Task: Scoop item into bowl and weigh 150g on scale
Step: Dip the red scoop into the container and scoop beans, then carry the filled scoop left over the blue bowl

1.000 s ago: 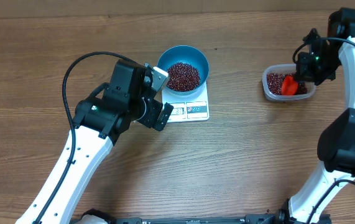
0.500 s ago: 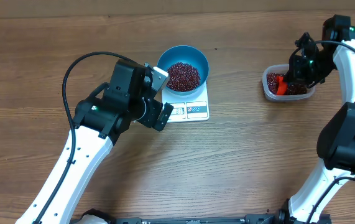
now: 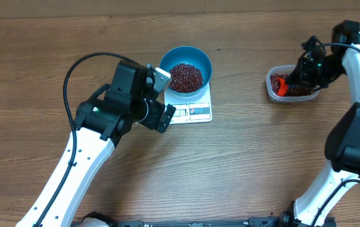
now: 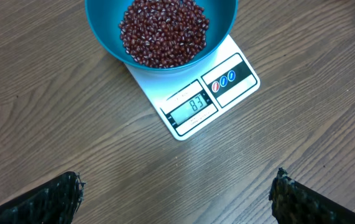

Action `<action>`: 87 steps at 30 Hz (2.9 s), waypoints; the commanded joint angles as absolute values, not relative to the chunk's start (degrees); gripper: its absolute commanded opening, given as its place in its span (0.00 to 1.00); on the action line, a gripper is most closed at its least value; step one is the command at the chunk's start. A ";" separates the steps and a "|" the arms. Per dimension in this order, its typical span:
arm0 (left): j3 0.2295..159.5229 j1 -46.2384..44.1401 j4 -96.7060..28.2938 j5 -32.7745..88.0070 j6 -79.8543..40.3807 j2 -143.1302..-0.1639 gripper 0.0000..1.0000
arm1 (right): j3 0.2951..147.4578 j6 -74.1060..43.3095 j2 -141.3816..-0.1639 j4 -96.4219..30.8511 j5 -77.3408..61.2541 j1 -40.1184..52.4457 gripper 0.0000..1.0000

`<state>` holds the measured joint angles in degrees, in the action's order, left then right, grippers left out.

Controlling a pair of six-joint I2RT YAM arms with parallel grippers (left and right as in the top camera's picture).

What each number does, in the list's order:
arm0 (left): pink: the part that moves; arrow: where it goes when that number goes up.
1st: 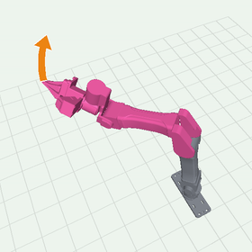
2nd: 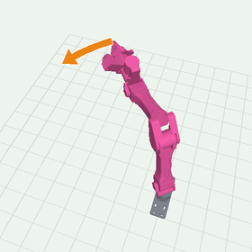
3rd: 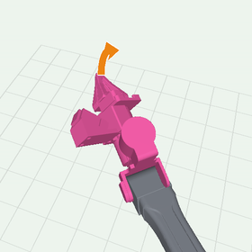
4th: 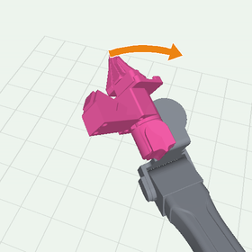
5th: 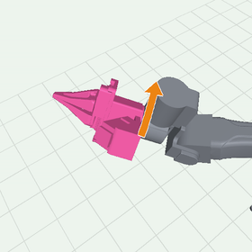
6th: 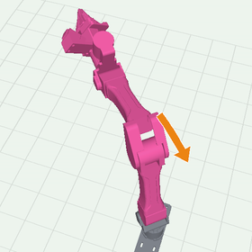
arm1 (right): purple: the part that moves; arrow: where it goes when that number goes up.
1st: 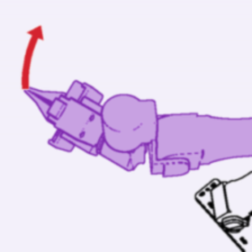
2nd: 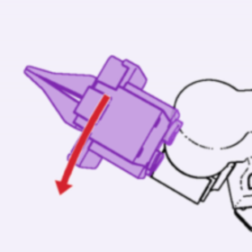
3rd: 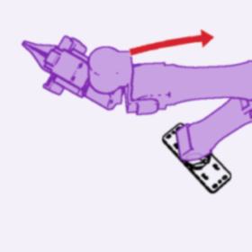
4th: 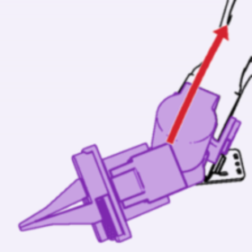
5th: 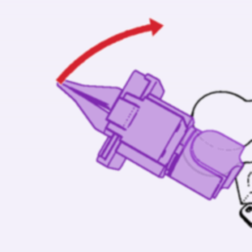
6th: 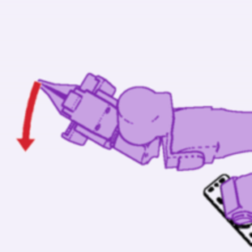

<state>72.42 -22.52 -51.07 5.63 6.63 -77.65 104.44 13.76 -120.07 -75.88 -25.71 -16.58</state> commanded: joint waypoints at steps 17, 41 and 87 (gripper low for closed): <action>72.49 -22.90 -50.96 6.46 7.70 -78.00 1.00 | 103.57 24.97 -120.55 -82.72 -53.08 -33.26 0.04; 72.49 -22.90 -50.96 6.46 7.68 -78.00 0.99 | 103.57 36.29 -120.55 -91.18 -72.27 -23.62 0.04; 72.49 -22.90 -50.96 6.46 7.70 -78.00 1.00 | 134.74 2.79 -120.44 -79.15 -0.19 24.91 0.04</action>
<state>72.42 -22.52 -51.07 5.63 6.63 -77.65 132.73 3.31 -120.51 -79.22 -11.88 23.20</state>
